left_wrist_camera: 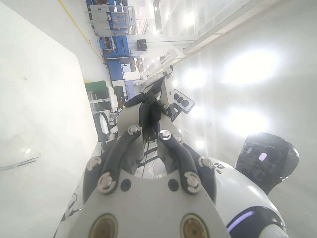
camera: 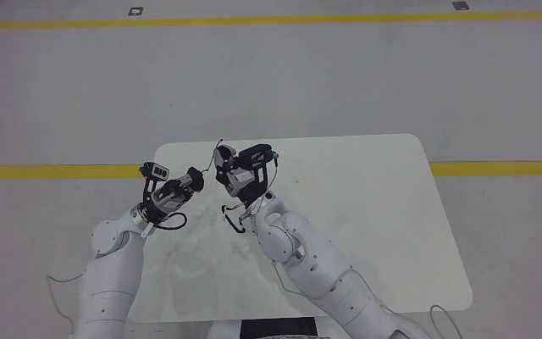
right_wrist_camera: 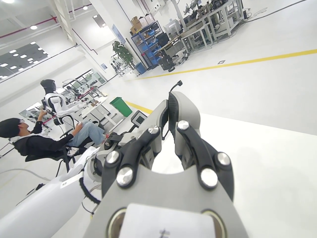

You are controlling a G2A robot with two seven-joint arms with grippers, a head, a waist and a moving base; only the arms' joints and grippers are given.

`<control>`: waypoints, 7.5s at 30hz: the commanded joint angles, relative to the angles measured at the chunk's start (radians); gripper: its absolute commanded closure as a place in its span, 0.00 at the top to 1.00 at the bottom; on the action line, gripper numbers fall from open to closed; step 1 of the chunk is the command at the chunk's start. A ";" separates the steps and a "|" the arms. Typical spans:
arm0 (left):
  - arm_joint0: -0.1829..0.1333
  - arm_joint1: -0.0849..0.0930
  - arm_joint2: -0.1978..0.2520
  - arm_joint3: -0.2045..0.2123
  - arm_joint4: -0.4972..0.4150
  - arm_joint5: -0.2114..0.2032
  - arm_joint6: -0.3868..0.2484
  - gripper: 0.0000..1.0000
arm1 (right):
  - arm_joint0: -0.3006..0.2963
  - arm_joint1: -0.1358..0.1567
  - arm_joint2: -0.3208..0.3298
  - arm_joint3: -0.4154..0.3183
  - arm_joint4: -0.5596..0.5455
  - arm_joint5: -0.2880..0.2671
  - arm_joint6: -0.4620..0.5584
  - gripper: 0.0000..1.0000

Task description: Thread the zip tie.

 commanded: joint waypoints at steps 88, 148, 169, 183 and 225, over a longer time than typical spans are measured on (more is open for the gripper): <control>0.000 0.000 0.000 0.000 0.000 0.000 0.000 0.00 | -0.023 -0.025 0.004 -0.001 0.073 -0.027 0.050 0.00; 0.000 0.000 0.000 0.000 0.000 0.000 0.000 0.00 | -0.078 -0.003 0.063 -0.051 -0.040 -0.021 0.019 1.00; 0.009 0.021 0.010 0.001 -0.357 0.505 0.017 0.00 | -0.085 0.018 0.050 -0.037 -0.365 0.022 -0.075 1.00; 0.014 0.021 0.032 -0.020 -0.438 0.567 0.063 0.00 | -0.079 0.020 0.030 -0.010 -0.458 0.046 -0.112 1.00; 0.052 0.027 0.089 -0.061 -0.644 0.680 0.154 0.00 | 0.045 -0.033 -0.095 0.210 -0.576 0.140 -0.297 0.28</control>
